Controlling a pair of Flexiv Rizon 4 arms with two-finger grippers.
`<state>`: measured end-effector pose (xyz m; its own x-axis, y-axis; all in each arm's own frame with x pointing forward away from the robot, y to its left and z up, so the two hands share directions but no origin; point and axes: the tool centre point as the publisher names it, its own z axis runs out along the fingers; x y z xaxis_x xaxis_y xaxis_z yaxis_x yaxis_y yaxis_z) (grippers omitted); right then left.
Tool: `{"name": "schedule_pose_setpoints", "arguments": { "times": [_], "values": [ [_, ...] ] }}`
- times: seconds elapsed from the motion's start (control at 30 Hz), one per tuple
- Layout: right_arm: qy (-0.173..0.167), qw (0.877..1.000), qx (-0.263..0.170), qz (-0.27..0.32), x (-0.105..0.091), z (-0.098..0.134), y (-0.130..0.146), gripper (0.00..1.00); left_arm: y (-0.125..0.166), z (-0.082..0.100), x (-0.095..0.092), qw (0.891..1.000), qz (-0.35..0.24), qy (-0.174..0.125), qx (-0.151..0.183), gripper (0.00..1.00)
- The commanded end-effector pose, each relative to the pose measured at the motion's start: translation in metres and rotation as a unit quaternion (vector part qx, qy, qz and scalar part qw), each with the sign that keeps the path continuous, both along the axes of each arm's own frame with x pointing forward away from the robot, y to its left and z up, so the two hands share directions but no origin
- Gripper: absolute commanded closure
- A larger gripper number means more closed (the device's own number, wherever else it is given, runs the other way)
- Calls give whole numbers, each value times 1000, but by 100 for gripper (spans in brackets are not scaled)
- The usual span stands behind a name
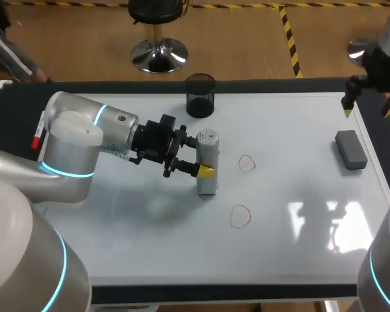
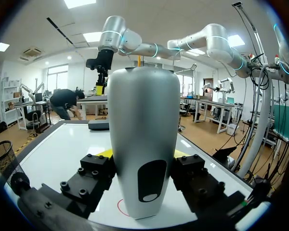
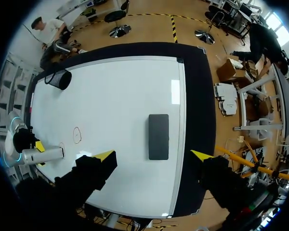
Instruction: Pick up the inspection probe, press it on each red-marked spot on the whiteboard one by one, put down the probe, pick up the eraser, and wipe off all the red marks.
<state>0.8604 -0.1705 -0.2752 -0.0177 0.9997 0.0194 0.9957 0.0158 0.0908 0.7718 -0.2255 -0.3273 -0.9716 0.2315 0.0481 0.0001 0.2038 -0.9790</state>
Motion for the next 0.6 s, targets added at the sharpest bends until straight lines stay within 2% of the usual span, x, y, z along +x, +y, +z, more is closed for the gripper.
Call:
{"name": "schedule_pose_setpoints", "arguments": {
  "times": [0.03,0.27,0.6],
  "values": [
    [5,1000,1,0,6,-11,-2,0,1,-6,-1,1000,0,0,0,100],
    [14,1000,-4,0,11,-31,-7,0,1,-6,-1,1000,0,0,0,100],
    [16,1000,-5,14,15,-47,-12,0,1,-6,-1,1000,0,0,0,100]
  ]
}}
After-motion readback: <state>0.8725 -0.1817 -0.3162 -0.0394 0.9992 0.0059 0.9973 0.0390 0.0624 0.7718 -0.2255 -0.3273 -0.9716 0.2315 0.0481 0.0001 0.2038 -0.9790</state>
